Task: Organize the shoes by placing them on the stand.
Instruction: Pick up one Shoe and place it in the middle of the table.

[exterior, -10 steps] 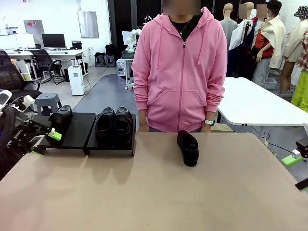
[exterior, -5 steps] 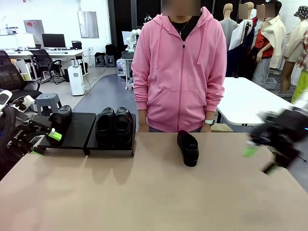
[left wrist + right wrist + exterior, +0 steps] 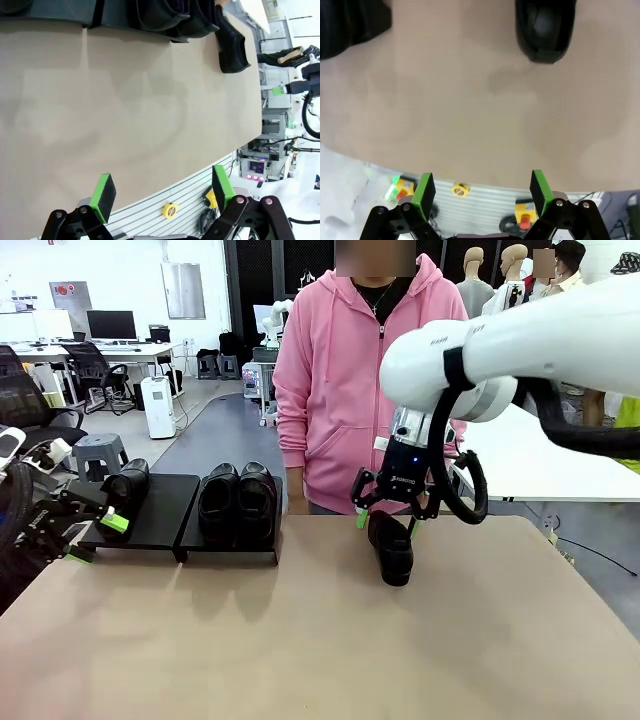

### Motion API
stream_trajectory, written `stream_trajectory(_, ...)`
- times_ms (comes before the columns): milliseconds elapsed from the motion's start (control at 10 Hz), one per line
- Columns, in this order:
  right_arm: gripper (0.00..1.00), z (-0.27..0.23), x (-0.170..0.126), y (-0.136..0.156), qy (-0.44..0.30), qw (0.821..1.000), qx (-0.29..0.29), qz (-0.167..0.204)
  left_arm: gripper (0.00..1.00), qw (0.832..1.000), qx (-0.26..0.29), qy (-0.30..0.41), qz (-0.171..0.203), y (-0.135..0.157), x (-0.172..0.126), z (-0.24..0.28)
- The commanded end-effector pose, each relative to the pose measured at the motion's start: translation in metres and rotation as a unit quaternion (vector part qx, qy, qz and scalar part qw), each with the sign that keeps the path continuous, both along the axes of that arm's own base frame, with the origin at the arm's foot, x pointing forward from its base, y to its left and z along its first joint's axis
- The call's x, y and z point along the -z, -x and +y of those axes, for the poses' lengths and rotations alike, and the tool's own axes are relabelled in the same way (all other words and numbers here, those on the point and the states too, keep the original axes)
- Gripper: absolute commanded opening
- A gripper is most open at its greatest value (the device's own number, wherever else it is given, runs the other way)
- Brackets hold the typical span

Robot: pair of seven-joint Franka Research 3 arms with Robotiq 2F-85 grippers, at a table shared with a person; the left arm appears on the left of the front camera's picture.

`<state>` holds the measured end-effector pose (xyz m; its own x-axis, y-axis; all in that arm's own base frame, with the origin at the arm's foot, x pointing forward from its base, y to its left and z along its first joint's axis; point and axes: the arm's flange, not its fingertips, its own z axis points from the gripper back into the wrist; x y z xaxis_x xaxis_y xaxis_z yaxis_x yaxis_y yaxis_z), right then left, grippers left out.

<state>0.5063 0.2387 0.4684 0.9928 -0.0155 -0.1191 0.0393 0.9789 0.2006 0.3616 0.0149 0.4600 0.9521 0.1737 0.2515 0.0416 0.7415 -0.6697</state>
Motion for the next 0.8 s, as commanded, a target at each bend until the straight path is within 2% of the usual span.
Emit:
stream_trajectory(0, 1.00, -0.003, -0.006, 0.006, -0.019, 0.999, -0.012, 0.022, 1.00, 1.000, 0.007, -0.004, -0.004, 0.001, 0.000, 0.004)
stream_trajectory(200, 1.00, -0.003, -0.006, 0.006, -0.019, 0.999, -0.012, 0.022, 1.00, 1.000, 0.007, -0.004, -0.004, 0.001, 0.000, 0.004)
stream_trajectory(300, 1.00, -0.001, 0.000, 0.001, -0.001, 1.000, -0.001, 0.006, 1.00, 1.000, 0.007, -0.004, -0.004, 0.001, 0.000, 0.004)
stream_trajectory(400, 1.00, 0.009, 0.013, -0.033, 0.001, 1.000, -0.005, -0.017, 1.00, 1.000, 0.007, -0.004, -0.004, 0.001, 0.000, 0.004)
stream_trajectory(500, 1.00, 0.009, 0.026, -0.058, -0.004, 0.999, 0.028, -0.041, 1.00, 1.000, 0.007, -0.004, -0.004, 0.001, 0.000, 0.004)
stream_trajectory(600, 1.00, 0.008, 0.035, -0.075, -0.009, 0.999, 0.026, -0.042, 1.00, 1.000, 0.007, -0.004, -0.004, 0.001, 0.000, 0.004)
stream_trajectory(700, 1.00, 0.007, 0.048, -0.092, -0.003, 0.997, 0.036, -0.061, 1.00, 1.000, 0.007, -0.004, -0.004, 0.001, 0.000, 0.004)
